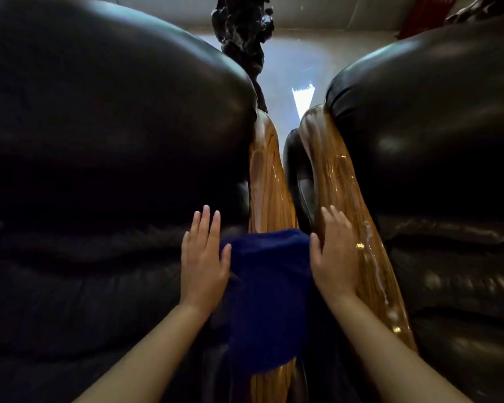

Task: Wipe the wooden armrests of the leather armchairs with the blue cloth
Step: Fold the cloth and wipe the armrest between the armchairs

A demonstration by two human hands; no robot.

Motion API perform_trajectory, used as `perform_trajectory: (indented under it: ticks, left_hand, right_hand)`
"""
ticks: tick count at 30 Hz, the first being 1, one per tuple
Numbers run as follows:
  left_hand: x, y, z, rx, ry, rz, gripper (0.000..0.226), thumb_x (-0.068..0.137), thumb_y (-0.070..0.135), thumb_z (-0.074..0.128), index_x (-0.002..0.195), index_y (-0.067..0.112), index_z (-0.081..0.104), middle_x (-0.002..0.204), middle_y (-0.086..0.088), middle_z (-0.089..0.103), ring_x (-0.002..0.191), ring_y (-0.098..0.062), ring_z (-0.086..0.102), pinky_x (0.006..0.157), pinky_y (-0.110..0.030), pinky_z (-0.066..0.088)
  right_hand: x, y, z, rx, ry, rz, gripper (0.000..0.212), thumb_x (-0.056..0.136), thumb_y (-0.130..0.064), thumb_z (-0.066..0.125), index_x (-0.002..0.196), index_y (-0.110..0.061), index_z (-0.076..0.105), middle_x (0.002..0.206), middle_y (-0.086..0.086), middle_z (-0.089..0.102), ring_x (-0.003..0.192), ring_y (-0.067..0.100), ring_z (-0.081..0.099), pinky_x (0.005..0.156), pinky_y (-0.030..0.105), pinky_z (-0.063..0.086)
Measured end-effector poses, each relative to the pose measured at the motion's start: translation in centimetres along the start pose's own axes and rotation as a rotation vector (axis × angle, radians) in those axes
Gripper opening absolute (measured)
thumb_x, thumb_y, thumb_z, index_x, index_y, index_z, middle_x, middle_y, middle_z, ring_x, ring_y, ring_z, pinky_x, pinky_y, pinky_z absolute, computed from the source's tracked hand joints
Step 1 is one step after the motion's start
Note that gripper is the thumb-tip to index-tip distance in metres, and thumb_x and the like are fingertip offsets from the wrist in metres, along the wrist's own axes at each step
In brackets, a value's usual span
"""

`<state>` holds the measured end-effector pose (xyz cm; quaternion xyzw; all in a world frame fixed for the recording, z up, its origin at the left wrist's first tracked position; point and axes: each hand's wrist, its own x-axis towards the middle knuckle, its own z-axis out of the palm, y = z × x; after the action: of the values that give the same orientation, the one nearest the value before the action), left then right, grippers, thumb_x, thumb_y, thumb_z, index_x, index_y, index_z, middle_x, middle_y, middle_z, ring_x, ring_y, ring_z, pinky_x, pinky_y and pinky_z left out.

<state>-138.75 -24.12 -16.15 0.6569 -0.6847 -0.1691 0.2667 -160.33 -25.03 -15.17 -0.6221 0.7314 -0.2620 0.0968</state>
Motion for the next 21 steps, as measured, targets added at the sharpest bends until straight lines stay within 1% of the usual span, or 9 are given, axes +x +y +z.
perform_trajectory:
  ticks: [1,3,6,9,11,13,14,18,21]
  left_hand:
    - [-1.0,0.0,1.2,0.036,-0.021,0.019,0.060,0.095,0.033,0.032,0.145,0.026,0.000,0.155,0.007,-0.004,0.143,-0.008,-0.007,0.117,-0.028,-0.005]
    - [-2.6,-0.2,4.2,0.104,-0.115,0.038,0.060,0.094,0.039,0.019,0.143,0.028,-0.013,0.154,0.007,-0.014,0.142,-0.008,-0.015,0.117,-0.034,-0.010]
    - [-3.2,-0.2,8.5,0.087,-0.187,-0.015,0.059,0.092,0.041,0.011,0.138,0.031,-0.025,0.150,0.011,-0.027,0.139,-0.004,-0.022,0.116,-0.037,-0.008]
    - [-3.1,0.1,12.0,0.021,-0.209,-0.077,0.059,0.092,0.038,0.011,0.138,0.030,-0.024,0.150,0.012,-0.026,0.139,-0.003,-0.023,0.119,-0.036,-0.003]
    - [-3.0,-0.2,13.5,0.085,-0.184,-0.092,0.061,0.093,0.036,0.018,0.142,0.025,-0.016,0.154,0.003,-0.009,0.141,-0.009,-0.015,0.118,-0.037,-0.001]
    - [-2.4,-0.4,14.0,0.104,-0.167,-0.089,0.062,0.092,0.034,0.023,0.144,0.018,-0.006,0.154,-0.004,0.008,0.143,-0.011,-0.005,0.114,-0.037,0.001]
    - [-1.9,-0.5,14.0,0.111,-0.166,-0.078,0.062,0.092,0.034,0.024,0.144,0.017,-0.004,0.154,-0.005,0.011,0.143,-0.012,-0.003,0.113,-0.038,0.003]
    - [1.4,-0.1,13.7,0.088,-0.193,-0.067,0.061,0.091,0.032,0.025,0.143,0.019,-0.002,0.154,-0.002,0.008,0.143,-0.015,0.002,0.113,-0.036,0.002]
    - [4.6,0.0,13.5,0.068,-0.210,-0.061,0.059,0.091,0.034,0.020,0.143,0.021,-0.002,0.154,0.003,0.000,0.144,-0.014,-0.001,0.117,-0.035,-0.002]
  right_hand:
    - [-1.2,0.2,1.2,-0.032,-0.014,-0.041,0.054,0.093,-0.028,0.044,0.143,-0.023,0.024,0.153,0.008,0.026,0.142,0.021,0.016,0.114,0.040,0.018]
    - [-3.3,0.8,3.7,-0.081,-0.130,-0.127,0.059,0.094,-0.039,0.029,0.146,-0.029,0.002,0.157,0.005,0.004,0.144,0.017,-0.005,0.116,0.041,0.004]
    - [-4.4,1.3,7.2,-0.118,-0.248,-0.173,0.061,0.093,-0.043,0.023,0.145,-0.028,-0.005,0.156,0.003,-0.005,0.144,0.016,-0.010,0.116,0.043,0.002]
    - [-4.3,1.2,9.7,-0.152,-0.271,-0.119,0.060,0.093,-0.039,0.024,0.147,-0.021,0.005,0.156,0.006,0.004,0.144,0.022,0.000,0.116,0.047,0.009]
    - [-4.2,1.6,10.9,-0.181,-0.241,-0.100,0.059,0.091,-0.036,0.028,0.146,-0.017,0.014,0.154,0.009,0.016,0.143,0.025,0.008,0.114,0.047,0.011]
    - [-3.8,2.2,11.5,-0.171,-0.220,-0.108,0.059,0.091,-0.035,0.030,0.145,-0.018,0.015,0.153,0.009,0.020,0.143,0.023,0.010,0.114,0.044,0.009]
    - [-3.4,2.4,11.6,-0.164,-0.215,-0.113,0.059,0.091,-0.034,0.030,0.145,-0.018,0.015,0.153,0.009,0.021,0.143,0.023,0.009,0.114,0.043,0.008]
    - [-0.7,2.4,11.4,-0.099,-0.227,-0.105,0.058,0.092,-0.033,0.030,0.146,-0.021,0.012,0.153,0.008,0.020,0.143,0.021,0.009,0.114,0.041,0.008]
    - [2.2,2.0,11.5,-0.048,-0.225,-0.097,0.058,0.093,-0.034,0.028,0.146,-0.023,0.008,0.155,0.006,0.016,0.143,0.018,0.006,0.114,0.038,0.007]
